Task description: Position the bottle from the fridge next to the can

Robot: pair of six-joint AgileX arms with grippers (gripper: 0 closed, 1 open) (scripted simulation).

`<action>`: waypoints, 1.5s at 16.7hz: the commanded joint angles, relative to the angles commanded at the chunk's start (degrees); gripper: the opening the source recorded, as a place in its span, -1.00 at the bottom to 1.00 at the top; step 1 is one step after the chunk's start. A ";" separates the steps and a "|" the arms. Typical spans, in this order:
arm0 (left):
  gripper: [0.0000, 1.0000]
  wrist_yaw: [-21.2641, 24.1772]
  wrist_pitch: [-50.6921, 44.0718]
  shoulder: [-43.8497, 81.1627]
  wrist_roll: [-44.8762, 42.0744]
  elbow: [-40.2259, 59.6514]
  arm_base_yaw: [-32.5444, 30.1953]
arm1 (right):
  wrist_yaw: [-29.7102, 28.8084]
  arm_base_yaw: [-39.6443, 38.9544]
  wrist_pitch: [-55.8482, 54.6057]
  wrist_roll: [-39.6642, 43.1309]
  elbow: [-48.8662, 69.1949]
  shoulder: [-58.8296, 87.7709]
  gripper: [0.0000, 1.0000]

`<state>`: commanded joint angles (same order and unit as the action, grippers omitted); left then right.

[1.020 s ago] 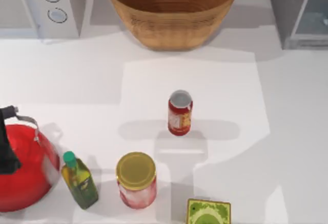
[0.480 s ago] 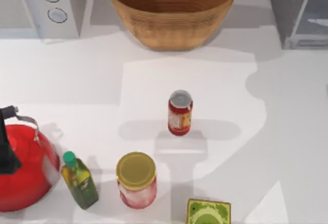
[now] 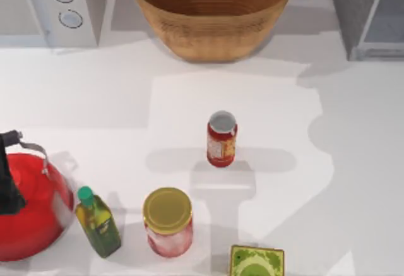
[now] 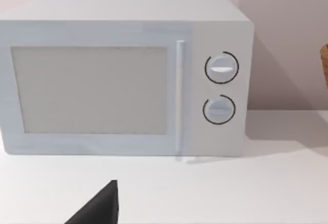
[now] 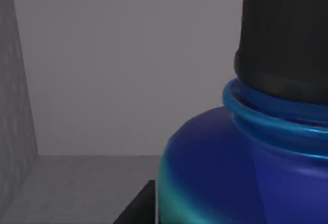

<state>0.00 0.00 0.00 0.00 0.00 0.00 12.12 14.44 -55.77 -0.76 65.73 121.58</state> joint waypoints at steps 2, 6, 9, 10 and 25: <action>1.00 0.00 0.00 0.00 0.00 0.00 0.00 | 0.96 0.79 -2.78 -0.04 -7.70 -3.99 -1.00; 1.00 0.00 0.00 0.00 0.00 0.00 0.00 | 2.67 2.31 -7.99 -0.12 -20.56 -11.46 -1.00; 1.00 0.00 0.00 0.00 0.00 0.00 0.00 | 3.28 2.90 -9.94 -0.14 -24.16 -14.21 -1.00; 1.00 0.00 0.00 0.00 0.00 0.00 0.00 | 3.30 2.91 -9.98 -0.14 -24.23 -14.27 -1.00; 1.00 0.00 0.00 0.00 0.00 0.00 0.00 | -31.45 -31.27 -29.17 -0.06 -35.00 -5.36 -1.00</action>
<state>0.00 0.00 0.00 0.00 0.00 0.00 -19.32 -16.83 -84.94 -0.82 30.73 116.22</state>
